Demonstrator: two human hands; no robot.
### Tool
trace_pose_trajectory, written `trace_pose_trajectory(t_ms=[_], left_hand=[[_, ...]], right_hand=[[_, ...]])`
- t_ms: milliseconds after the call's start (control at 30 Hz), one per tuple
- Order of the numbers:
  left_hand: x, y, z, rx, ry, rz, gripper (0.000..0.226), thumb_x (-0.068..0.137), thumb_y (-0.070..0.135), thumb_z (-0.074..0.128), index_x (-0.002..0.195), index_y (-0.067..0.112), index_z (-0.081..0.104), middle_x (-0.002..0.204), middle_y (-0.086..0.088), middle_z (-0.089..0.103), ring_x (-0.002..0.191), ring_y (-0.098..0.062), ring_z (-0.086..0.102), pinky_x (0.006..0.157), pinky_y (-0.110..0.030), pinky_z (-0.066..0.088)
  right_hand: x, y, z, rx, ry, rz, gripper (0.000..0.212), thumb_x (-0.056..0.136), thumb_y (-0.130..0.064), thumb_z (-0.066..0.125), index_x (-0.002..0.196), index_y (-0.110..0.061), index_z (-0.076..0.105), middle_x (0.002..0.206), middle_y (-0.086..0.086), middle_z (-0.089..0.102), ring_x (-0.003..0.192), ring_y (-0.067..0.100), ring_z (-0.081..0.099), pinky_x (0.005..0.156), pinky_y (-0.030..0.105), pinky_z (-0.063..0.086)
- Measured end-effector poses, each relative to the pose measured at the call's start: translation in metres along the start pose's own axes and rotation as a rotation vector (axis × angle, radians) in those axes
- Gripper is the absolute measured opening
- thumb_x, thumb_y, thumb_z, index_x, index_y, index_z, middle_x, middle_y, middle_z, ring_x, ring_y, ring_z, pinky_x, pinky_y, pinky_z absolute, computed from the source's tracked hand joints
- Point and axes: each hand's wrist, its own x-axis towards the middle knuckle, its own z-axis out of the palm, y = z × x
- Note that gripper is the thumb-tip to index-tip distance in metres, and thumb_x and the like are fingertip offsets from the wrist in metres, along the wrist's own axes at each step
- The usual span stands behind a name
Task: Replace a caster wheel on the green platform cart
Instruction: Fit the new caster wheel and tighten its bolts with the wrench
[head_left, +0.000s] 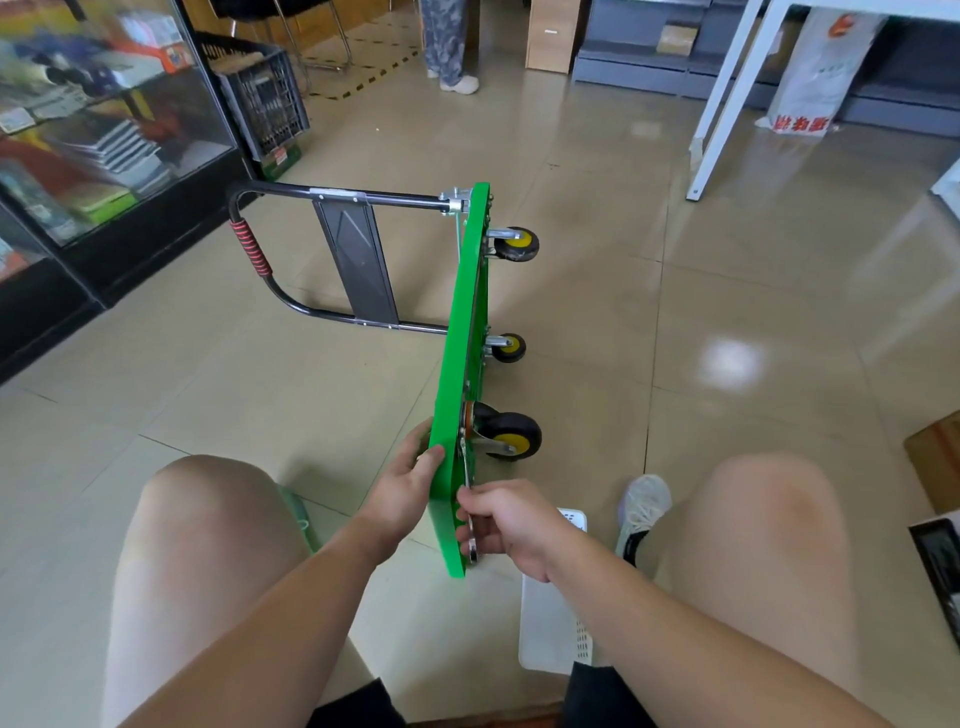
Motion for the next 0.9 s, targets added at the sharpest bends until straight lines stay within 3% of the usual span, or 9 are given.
trace_pose_trajectory(t_ms=[100, 233, 467, 667, 900], left_hand=[[0.000, 0.001, 0.000, -0.002, -0.002, 0.011, 0.045, 0.091, 0.046, 0.050, 0.136, 0.056, 0.051, 0.133, 0.010, 0.067, 0.123, -0.017, 0.064, 0.112, -0.051, 0.046], [0.002, 0.000, 0.000, 0.006, -0.015, 0.012, 0.051, 0.092, 0.046, 0.048, 0.143, 0.049, 0.047, 0.134, 0.009, 0.066, 0.123, -0.016, 0.064, 0.113, -0.050, 0.045], [0.001, -0.001, 0.001, 0.009, -0.021, 0.014, 0.052, 0.093, 0.048, 0.045, 0.145, 0.048, 0.045, 0.135, 0.006, 0.066, 0.122, -0.020, 0.064, 0.111, -0.052, 0.047], [-0.001, 0.000, 0.000, 0.009, -0.012, 0.005, 0.037, 0.089, 0.056, 0.047, 0.121, 0.073, 0.049, 0.134, 0.009, 0.066, 0.124, -0.021, 0.063, 0.110, -0.053, 0.047], [0.000, -0.002, 0.000, -0.008, -0.012, 0.025, 0.038, 0.092, 0.052, 0.048, 0.126, 0.068, 0.051, 0.135, 0.007, 0.065, 0.126, -0.021, 0.061, 0.112, -0.053, 0.046]], right_hand=[[0.005, -0.002, 0.002, 0.040, -0.003, -0.011, 0.027, 0.096, -0.012, 0.066, 0.109, 0.011, 0.064, 0.081, 0.013, 0.060, 0.058, 0.020, 0.065, 0.054, 0.032, 0.056], [0.010, -0.003, 0.005, 0.049, -0.024, 0.002, 0.019, 0.097, -0.012, 0.065, 0.103, 0.006, 0.064, 0.076, 0.012, 0.060, 0.057, 0.021, 0.064, 0.051, 0.030, 0.054], [0.023, 0.009, 0.002, 0.015, 0.037, 0.046, 0.024, 0.095, -0.009, 0.066, 0.113, 0.006, 0.066, 0.083, 0.012, 0.066, 0.061, 0.024, 0.068, 0.055, 0.032, 0.055], [0.050, 0.027, -0.004, -0.195, 0.106, 0.055, 0.014, 0.093, -0.014, 0.069, 0.105, -0.014, 0.076, 0.092, 0.008, 0.078, 0.079, 0.026, 0.076, 0.081, 0.044, 0.063], [0.076, 0.034, -0.010, -0.365, 0.161, -0.040, 0.021, 0.093, -0.017, 0.070, 0.111, -0.025, 0.077, 0.102, -0.007, 0.077, 0.098, 0.017, 0.071, 0.098, 0.041, 0.055]])
